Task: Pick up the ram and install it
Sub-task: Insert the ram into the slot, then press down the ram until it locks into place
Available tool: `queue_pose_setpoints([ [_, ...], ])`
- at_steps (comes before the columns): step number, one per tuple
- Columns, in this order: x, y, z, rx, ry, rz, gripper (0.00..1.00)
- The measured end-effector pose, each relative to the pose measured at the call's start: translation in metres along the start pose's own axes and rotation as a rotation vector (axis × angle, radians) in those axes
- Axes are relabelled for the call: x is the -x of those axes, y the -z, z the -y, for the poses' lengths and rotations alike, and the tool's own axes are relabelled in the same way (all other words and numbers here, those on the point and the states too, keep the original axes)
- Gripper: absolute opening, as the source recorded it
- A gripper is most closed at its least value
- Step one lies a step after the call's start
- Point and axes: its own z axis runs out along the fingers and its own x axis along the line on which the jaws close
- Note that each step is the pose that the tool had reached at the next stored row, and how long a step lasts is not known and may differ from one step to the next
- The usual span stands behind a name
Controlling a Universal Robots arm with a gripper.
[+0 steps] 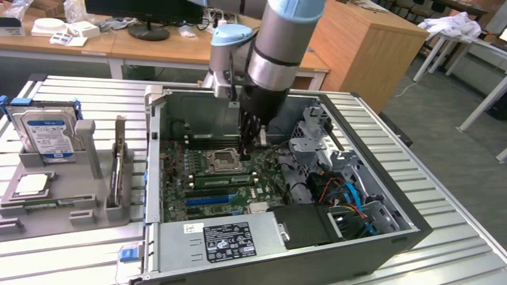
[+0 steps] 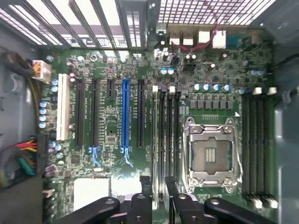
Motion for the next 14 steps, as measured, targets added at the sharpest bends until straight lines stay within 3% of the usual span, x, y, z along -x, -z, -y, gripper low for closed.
queue_pose_setpoints([
  [2,0.001,0.0285,-0.0012,0.0000,0.000,0.0000,0.25],
  [3,0.001,0.0349,-0.0015,0.0001,0.000,-0.0001,0.25],
  [9,0.001,0.0463,-0.0020,0.0000,0.000,0.0000,0.25],
  [14,0.001,0.0466,-0.0021,0.0000,0.000,0.0000,0.25],
])
